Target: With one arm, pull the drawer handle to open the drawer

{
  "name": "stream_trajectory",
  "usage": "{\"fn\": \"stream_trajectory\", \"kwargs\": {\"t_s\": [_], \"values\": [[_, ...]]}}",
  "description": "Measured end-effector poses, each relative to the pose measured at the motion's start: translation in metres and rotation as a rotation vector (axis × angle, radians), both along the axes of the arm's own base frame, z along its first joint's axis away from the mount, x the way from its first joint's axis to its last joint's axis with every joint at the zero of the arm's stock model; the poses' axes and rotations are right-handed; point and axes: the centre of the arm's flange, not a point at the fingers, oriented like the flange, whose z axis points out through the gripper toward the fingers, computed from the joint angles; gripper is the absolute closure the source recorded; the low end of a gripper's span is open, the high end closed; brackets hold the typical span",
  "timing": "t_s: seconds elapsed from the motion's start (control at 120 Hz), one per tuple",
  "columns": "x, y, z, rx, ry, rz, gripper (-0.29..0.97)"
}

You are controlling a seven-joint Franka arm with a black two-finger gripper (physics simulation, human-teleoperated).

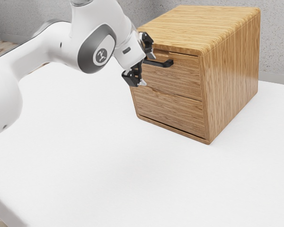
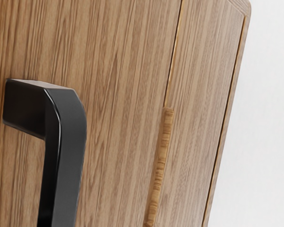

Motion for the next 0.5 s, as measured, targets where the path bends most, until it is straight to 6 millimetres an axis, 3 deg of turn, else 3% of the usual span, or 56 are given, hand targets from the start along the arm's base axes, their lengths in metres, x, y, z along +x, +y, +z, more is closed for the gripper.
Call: {"fn": "stream_trajectory", "kwargs": {"t_s": [0.5], "values": [[0.006, 0.005, -0.013, 0.012, 0.013, -0.011, -0.01]]}}
